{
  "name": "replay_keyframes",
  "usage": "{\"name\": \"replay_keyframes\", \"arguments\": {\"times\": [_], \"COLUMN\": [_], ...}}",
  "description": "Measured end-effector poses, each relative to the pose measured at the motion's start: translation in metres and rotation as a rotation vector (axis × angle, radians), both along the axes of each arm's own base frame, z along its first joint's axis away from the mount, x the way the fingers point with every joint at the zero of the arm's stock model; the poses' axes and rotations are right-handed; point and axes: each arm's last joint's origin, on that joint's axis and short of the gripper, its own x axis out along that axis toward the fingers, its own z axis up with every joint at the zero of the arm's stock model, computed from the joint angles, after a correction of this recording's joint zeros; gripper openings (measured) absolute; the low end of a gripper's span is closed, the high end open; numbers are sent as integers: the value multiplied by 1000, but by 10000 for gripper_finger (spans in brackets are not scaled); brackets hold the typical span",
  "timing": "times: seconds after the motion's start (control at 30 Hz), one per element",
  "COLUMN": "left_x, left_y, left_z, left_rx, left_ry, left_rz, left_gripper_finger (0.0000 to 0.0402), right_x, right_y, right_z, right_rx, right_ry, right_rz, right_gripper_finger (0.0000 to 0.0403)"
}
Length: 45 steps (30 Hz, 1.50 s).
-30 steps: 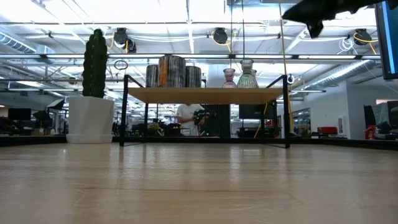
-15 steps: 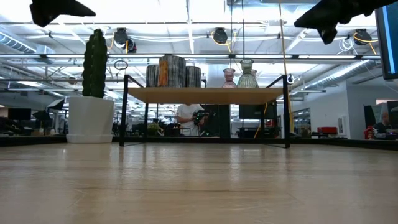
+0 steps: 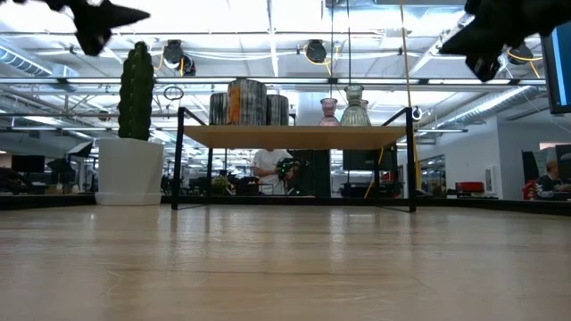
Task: Pick & Place candle stick holders
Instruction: Return to Home Position
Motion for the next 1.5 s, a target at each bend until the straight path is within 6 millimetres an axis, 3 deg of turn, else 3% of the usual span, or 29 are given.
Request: {"name": "replay_keyframes", "arguments": {"times": [0.17, 0.27, 0.5, 0.7, 1.07, 1.23, 1.5], "left_x": [16, 15, -10, -30, -21, -20, -26], "left_y": [5, 13, 29, 36, 33, 33, 35], "left_z": [-28, -30, -27, -27, -74, -87, -90], "left_rx": [13, 36, 61, 77, 48, 44, 74], "left_ry": [-37, -48, -42, -47, -140, -147, -151], "left_rz": [-21, 31, 74, 75, 105, 105, 105], "left_gripper_finger": [241, 241, 241, 241, 241, 241, 241], "right_x": [6, 3, -15, -29, -11, -14, -14], "right_y": [0, 0, 1, 3, 0, 1, 1], "right_z": [-29, -38, -33, -36, -89, -92, -96], "right_rx": [6, -21, -142, -123, -126, -156, -199], "right_ry": [11, 20, -45, -79, -233, -217, -173], "right_rz": [44, 33, -6, -13, -21, -14, -1], "right_gripper_finger": [14, 13, 11, 15, 14, 11, 15]}}
